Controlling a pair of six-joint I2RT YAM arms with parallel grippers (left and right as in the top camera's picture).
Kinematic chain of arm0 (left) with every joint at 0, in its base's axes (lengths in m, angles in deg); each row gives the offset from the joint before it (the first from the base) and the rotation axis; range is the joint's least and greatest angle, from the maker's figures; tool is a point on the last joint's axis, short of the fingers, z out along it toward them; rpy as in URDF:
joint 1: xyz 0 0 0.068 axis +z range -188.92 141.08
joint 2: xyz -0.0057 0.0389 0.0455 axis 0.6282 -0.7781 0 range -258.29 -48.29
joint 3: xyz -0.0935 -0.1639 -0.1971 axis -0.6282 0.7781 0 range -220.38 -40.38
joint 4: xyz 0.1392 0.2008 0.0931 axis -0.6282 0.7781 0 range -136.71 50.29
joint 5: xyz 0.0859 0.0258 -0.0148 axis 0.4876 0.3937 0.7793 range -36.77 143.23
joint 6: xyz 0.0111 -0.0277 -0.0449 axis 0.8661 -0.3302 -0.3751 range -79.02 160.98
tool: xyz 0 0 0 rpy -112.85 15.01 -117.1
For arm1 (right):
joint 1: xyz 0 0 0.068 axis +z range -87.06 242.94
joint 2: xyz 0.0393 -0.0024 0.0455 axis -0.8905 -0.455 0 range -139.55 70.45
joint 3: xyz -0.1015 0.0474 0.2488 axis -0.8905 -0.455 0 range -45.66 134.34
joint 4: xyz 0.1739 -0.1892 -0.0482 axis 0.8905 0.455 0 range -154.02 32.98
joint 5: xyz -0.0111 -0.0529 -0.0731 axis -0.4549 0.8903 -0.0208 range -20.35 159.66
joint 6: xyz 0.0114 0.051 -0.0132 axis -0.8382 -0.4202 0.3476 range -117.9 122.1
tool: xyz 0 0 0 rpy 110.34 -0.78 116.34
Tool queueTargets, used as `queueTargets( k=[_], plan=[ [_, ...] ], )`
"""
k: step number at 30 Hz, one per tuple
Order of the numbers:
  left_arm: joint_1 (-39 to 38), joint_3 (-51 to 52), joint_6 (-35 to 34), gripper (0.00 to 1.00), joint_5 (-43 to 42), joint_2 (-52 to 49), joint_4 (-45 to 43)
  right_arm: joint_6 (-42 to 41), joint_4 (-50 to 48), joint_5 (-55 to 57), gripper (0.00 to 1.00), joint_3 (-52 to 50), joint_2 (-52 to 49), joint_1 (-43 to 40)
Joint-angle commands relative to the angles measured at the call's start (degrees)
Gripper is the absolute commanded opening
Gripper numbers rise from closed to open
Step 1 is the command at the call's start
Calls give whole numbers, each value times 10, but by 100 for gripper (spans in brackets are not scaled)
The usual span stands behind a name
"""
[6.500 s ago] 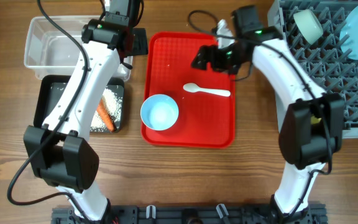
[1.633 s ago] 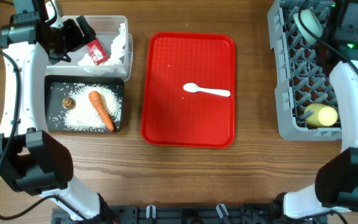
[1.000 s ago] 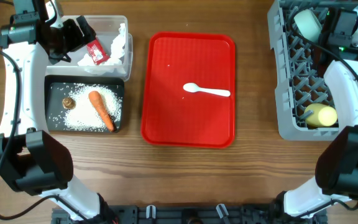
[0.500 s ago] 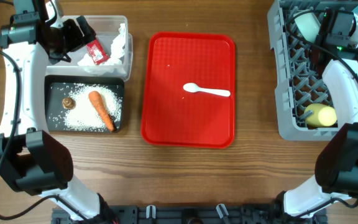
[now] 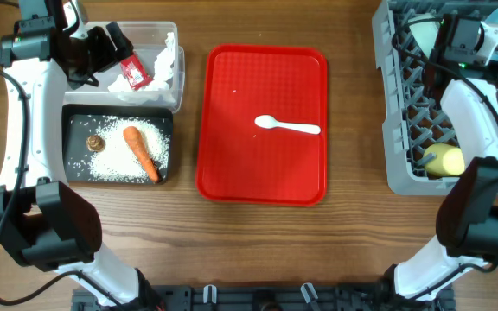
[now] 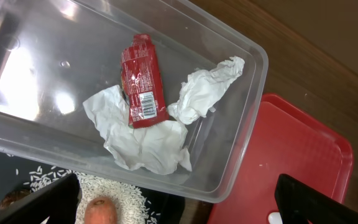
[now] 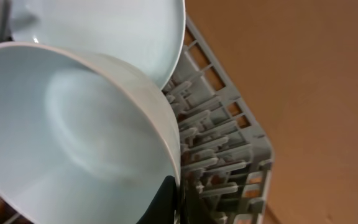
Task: Sort waste into correct bins and load items into the dishwasher rack
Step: 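Lower the light-blue bowl into the rack next to the green bowl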
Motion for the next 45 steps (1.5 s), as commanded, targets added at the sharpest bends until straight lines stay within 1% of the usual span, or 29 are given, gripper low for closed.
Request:
queueTargets(
  k=[1, 4, 6, 14, 17, 24, 30, 32, 33, 37, 41, 45],
  plan=[
    [2, -7, 1, 100, -9, 18, -1, 68, -29, 52, 5, -5, -23, 2],
    [2, -7, 1, 100, -9, 18, -1, 128, -79, 74, 5, -5, -23, 9],
    [2, -7, 1, 100, -9, 18, -1, 147, -95, 86, 5, -5, -23, 18],
    [2, -7, 1, 100, -9, 18, -1, 152, -94, 87, 5, -5, -23, 66],
    [2, -7, 1, 100, -9, 18, -1, 152, -89, 92, 5, -5, -23, 67],
    [2, -7, 1, 100, -9, 18, -2, 153, -90, 174, 7, -5, -23, 66],
    [2, -7, 1, 100, -9, 18, -1, 166, -90, 177, 9, -5, -23, 67],
    [2, -7, 1, 100, -9, 18, -1, 167, -87, 169, 8, -6, -23, 67],
    [2, -7, 1, 100, -9, 18, -1, 168, -84, 165, 5, -6, -23, 67],
    [2, -7, 1, 100, -9, 18, -2, 198, -85, 157, 4, -6, -24, 63],
    [2, -7, 1, 100, -9, 18, -1, 240, -112, 158, 4, -6, -24, 59],
    [2, -7, 1, 100, -9, 18, -2, 263, -130, 158, 4, -6, -24, 59]
  ],
)
